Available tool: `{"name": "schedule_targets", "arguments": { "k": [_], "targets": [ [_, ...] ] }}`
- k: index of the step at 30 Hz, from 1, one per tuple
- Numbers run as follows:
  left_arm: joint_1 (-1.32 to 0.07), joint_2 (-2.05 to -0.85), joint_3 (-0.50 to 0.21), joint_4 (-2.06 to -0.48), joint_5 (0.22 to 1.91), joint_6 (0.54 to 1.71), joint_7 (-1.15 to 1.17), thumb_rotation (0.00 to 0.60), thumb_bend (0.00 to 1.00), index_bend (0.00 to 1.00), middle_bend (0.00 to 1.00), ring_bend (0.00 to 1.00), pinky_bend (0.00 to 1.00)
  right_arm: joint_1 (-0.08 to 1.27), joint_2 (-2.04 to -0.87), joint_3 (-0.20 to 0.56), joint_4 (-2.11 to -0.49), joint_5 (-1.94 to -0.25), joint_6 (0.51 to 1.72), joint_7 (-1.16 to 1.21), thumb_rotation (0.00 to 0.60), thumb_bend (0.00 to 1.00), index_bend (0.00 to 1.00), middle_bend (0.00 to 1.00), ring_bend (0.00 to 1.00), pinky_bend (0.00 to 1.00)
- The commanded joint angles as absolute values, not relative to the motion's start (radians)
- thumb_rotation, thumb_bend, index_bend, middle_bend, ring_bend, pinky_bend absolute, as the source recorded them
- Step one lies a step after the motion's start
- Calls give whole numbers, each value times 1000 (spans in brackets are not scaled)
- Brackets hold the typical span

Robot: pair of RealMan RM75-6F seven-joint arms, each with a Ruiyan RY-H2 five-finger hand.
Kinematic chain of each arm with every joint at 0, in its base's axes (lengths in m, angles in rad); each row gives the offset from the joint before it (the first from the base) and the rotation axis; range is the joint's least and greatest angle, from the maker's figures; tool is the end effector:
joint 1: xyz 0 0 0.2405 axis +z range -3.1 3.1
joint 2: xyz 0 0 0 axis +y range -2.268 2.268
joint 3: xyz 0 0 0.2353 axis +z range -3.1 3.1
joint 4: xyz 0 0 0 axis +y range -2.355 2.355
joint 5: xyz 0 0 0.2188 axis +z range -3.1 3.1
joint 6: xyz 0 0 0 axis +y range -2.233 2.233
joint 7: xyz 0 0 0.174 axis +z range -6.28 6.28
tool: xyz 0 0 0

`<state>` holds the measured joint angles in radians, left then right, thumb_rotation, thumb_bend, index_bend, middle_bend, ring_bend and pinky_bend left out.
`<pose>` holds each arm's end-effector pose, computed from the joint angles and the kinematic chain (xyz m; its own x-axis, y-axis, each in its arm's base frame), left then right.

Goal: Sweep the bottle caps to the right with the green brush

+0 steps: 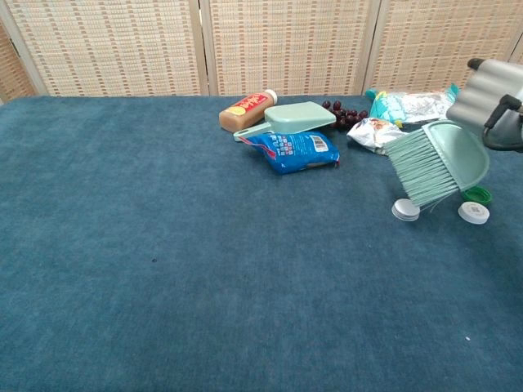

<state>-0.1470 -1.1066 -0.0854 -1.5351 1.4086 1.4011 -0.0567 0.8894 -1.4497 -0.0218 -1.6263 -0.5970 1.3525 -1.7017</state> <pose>-0.3153 0.2385 0.1550 0.4094 0.0127 0.9123 0.9116 0.0351 -0.4096 -0.1765 -0.3601 0.0202 0.9812 -0.0631 -0.1826 0.1679 -0.1891 0.9675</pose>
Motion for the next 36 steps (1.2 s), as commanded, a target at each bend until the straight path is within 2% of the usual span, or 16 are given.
{"name": "schedule_targets", "arguments": {
  "k": [1, 8, 15, 26, 36],
  "targets": [
    [-145, -1105, -86, -1538, 1410, 1406, -59, 600, 453, 0, 0, 0, 11, 957, -1534, -10, -1635, -566, 1413, -1865, 600, 405, 951, 820, 480, 78],
    [-130, -1093, -81, -1528, 1416, 1423, -91, 600, 452, 0, 0, 0, 11, 1019, -1692, -13, -1520, -519, 1460, -2036, 600, 405, 951, 820, 480, 76],
    [-130, -1092, -82, -1527, 1422, 1425, -101, 600, 453, 0, 0, 0, 12, 1027, -1785, -53, -1395, -515, 1473, -2117, 600, 405, 951, 820, 480, 74],
    [-131, -1091, -81, -1524, 1421, 1421, -102, 600, 454, 0, 0, 0, 11, 996, -1794, -104, -1293, -522, 1468, -2178, 600, 405, 951, 820, 480, 71],
    [-133, -1093, -81, -1532, 1421, 1418, -88, 600, 454, 0, 0, 0, 12, 959, -1746, -127, -1292, -544, 1470, -2180, 600, 405, 951, 820, 480, 71]
  ]
}}
